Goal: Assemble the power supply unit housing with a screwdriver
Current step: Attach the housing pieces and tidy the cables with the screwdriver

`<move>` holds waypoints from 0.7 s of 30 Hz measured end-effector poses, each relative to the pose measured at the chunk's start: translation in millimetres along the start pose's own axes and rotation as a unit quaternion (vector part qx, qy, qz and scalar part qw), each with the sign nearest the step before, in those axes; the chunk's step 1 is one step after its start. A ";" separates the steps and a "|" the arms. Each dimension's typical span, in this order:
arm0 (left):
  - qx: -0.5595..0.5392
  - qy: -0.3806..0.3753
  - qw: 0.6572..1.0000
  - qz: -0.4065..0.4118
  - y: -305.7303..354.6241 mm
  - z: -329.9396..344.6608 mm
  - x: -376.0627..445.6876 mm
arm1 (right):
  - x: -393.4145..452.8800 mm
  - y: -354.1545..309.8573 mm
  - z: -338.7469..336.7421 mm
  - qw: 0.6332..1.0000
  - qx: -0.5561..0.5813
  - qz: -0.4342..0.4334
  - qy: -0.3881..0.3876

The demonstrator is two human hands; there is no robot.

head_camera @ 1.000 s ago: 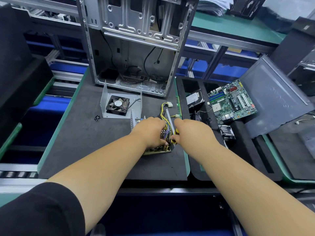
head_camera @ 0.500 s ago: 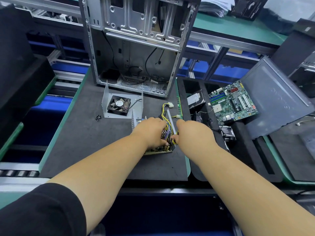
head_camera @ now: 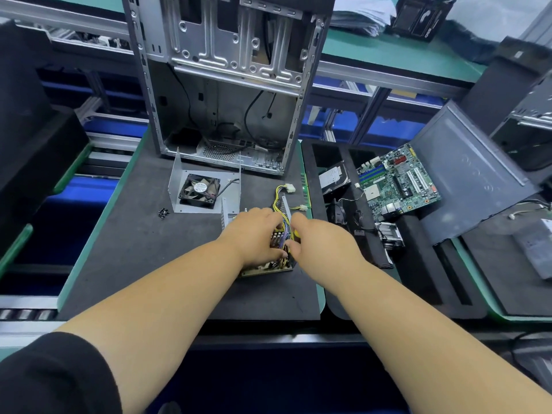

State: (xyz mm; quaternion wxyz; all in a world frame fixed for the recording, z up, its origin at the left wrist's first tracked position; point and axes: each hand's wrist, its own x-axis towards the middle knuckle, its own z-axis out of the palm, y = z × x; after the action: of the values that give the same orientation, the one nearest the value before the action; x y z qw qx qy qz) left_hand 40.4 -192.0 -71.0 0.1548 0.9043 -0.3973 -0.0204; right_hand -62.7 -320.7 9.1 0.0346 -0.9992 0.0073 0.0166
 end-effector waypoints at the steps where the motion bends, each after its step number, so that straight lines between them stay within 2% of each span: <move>1: -0.043 0.014 0.999 -0.002 -1.1 -4.4 -2.1 | -1.8 1.8 -2.4 1.000 0.013 -0.004 0.024; 3: -0.137 0.060 0.988 -0.025 -4.6 -15.2 -9.8 | -4.0 6.5 -11.4 0.998 0.036 0.000 0.061; 6: -0.214 0.153 0.960 -0.097 -11.9 -31.5 -30.9 | -6.6 16.8 -26.1 0.994 0.064 0.002 0.092; 11: -0.321 0.257 0.888 -0.207 -27.7 -52.0 -69.0 | -4.6 20.3 -38.6 0.967 0.212 0.011 0.139; 15: -0.323 0.292 0.860 -0.264 -46.3 -60.2 -94.9 | 8.1 2.3 -33.4 0.943 0.309 0.008 0.125; 21: -0.313 0.295 0.843 -0.323 -80.6 -68.9 -114.3 | 47.5 -38.1 -22.3 0.943 0.322 -0.037 0.080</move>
State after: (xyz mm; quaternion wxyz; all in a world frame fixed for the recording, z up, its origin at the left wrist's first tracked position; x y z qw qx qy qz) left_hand 30.7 -39.7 -39.1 0.5247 0.8479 0.0097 0.0753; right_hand -13.9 -284.9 32.4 0.3540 -0.9325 -0.0218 -0.0680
